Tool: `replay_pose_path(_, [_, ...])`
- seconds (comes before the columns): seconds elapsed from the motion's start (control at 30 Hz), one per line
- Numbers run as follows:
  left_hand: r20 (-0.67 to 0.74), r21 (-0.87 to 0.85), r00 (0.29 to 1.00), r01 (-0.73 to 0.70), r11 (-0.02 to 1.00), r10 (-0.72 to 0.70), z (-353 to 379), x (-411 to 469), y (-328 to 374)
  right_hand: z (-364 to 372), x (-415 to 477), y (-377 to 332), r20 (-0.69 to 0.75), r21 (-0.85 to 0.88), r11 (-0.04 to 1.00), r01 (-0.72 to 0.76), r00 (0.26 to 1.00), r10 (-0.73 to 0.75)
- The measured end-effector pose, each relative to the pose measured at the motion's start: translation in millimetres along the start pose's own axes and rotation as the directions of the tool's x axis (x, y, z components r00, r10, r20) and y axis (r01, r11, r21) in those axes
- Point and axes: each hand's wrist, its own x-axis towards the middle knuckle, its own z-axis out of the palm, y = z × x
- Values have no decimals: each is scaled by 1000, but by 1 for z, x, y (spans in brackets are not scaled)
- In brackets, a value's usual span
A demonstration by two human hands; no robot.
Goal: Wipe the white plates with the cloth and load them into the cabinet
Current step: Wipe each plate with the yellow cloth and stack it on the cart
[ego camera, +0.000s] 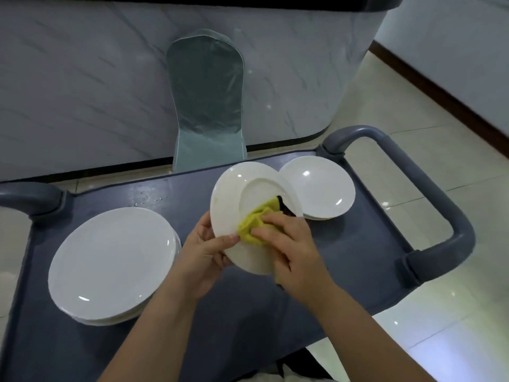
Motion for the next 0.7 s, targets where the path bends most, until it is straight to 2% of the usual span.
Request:
replay_pose_path(0.07, [-35, 5, 999, 3, 1000, -3, 2, 4, 6, -14, -20, 16, 38, -21, 1000, 2, 999, -1])
replay_pose_path(0.17, [-66, 93, 998, 1, 996, 6, 14, 16, 17, -38, -33, 49, -12, -137, 982, -126, 992, 126])
replay_pose_path(0.23, [-69, 264, 996, -35, 964, 55, 33, 32, 26, -56, -37, 67, -94, -150, 947, -284, 958, 273])
replay_pose_path(0.3, [-29, 504, 986, -126, 855, 162, 60, 52, 33, -73, -38, 81, -139, -115, 901, -419, 905, 403])
replay_pose_path(0.37, [81, 729, 953, -255, 635, 291, 93, 75, 31, -90, -35, 94, -155, -64, 865, -498, 861, 485])
replay_pose_path(0.47, [259, 926, 889, -340, 164, 377, 136, 109, 18, -112, -24, 109, -124, -23, 835, -549, 831, 543])
replay_pose_path(0.53, [358, 933, 871, -351, -84, 336, 154, 128, 7, -122, -16, 119, -83, -27, 820, -571, 819, 568])
replay_pose_path(0.6, [422, 892, 876, -356, -280, 232, 162, 146, -5, -129, -9, 129, -72, -45, 815, -578, 815, 575])
replay_pose_path(0.7, [456, 809, 888, -384, -445, 62, 164, 167, -26, -134, 2, 143, -99, -41, 830, -557, 829, 551])
